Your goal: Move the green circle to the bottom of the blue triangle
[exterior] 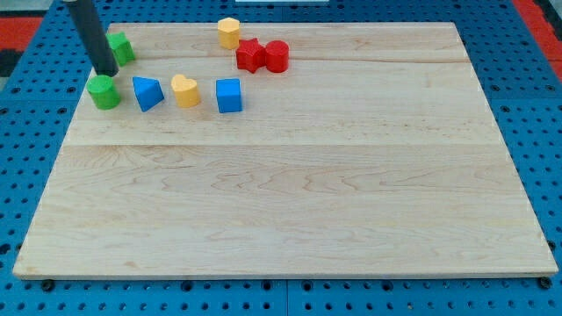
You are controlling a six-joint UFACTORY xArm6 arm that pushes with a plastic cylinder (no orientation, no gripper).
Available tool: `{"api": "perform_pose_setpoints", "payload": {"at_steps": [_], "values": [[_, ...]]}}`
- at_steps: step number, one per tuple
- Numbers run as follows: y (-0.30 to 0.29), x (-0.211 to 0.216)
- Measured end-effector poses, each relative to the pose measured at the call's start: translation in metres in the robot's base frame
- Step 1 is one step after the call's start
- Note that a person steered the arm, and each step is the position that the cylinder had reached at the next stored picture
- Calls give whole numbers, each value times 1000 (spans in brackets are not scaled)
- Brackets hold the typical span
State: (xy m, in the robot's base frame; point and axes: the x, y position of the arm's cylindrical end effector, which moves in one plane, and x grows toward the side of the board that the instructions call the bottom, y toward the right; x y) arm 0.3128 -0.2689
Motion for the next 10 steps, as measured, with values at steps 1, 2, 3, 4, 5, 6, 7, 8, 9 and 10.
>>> {"api": "perform_pose_setpoints", "payload": {"at_steps": [1,2,3,4,5,6,7,8,9,10], "values": [[5,29],[23,71],[23,85],[23,86],[19,92],[-4,111],[11,120],[38,117],[53,112],[65,106]]}}
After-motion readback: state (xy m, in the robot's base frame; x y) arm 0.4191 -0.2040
